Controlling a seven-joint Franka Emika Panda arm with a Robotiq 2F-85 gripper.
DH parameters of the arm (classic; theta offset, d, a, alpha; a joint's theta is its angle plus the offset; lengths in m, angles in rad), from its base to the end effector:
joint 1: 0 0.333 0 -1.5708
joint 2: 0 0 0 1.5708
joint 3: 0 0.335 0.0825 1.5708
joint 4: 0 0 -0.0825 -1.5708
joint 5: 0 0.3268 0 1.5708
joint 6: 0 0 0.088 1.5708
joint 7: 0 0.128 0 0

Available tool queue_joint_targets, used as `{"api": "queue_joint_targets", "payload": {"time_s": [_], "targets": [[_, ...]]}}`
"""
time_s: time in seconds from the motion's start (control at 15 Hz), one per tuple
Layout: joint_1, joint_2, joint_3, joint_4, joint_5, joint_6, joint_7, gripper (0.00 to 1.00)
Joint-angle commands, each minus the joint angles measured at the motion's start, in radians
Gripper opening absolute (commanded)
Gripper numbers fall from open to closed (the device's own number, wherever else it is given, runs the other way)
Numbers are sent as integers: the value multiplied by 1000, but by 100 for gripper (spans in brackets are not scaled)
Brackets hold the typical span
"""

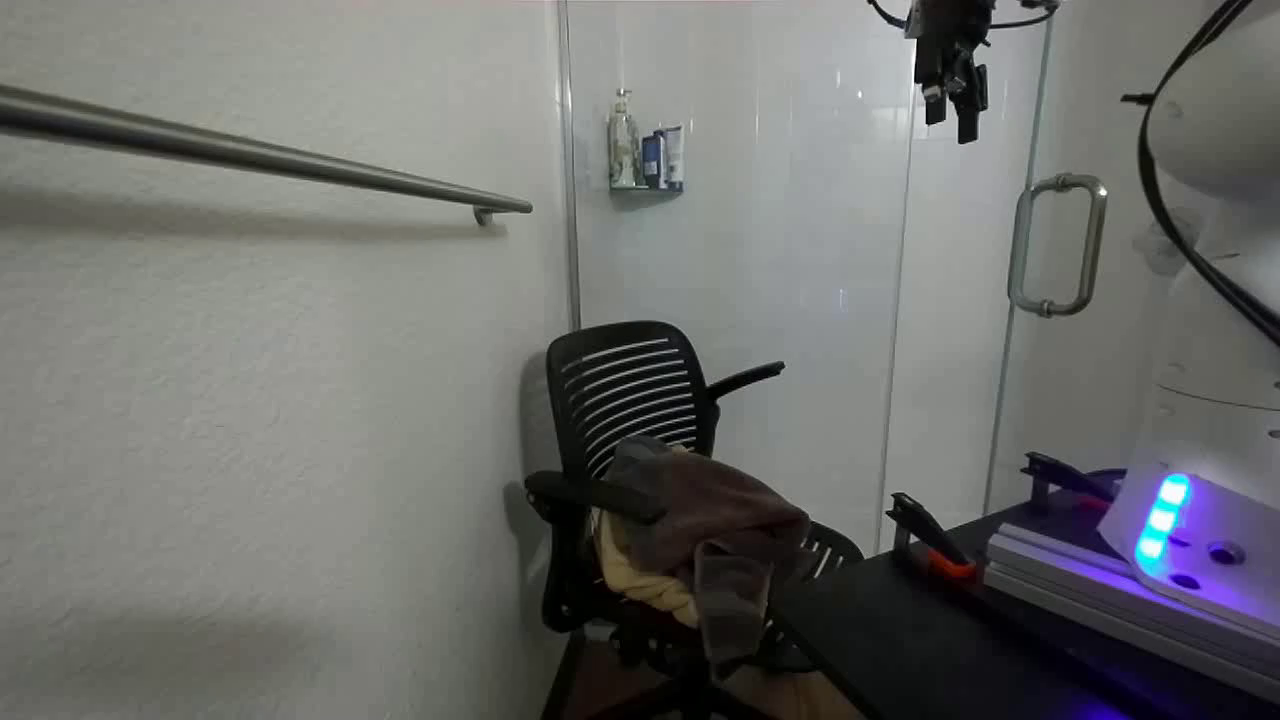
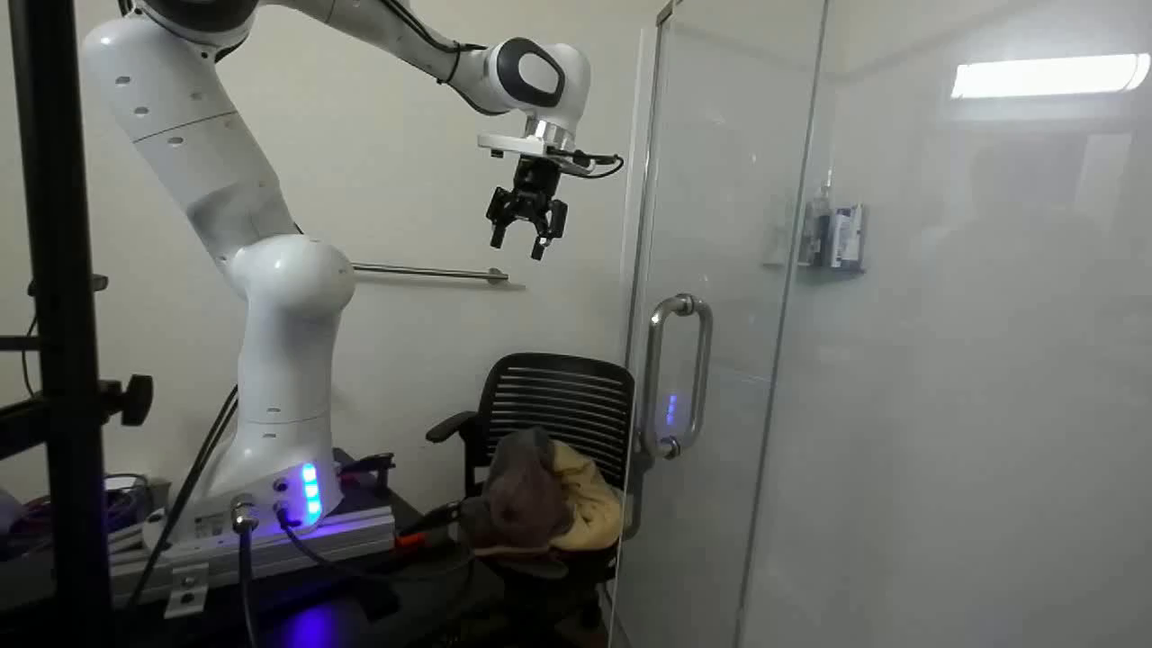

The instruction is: Pick up the black towel from the sitting base and put it on the chair back of the chair.

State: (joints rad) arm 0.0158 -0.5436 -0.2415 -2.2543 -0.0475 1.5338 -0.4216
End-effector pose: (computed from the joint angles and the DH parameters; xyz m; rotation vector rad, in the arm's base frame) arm 0.2876 -0.0899 0.5508 -2.9802 -0.3657 0.2372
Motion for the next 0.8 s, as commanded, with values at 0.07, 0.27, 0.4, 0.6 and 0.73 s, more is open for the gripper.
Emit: {"api": "queue_joint_targets", "payload": {"time_s": [0.07, 0.27, 0.4, 0.6, 0.73], "targets": [[-2, 13, 31, -8, 16, -1, -12, 100], [39, 51, 86, -77, 42, -1, 0, 100], [52, 92, 118, -123, 76, -3, 35, 100], [46, 134, 160, -205, 73, 66, 106, 100], [32, 120, 178, -273, 66, 275, 180, 100]]}}
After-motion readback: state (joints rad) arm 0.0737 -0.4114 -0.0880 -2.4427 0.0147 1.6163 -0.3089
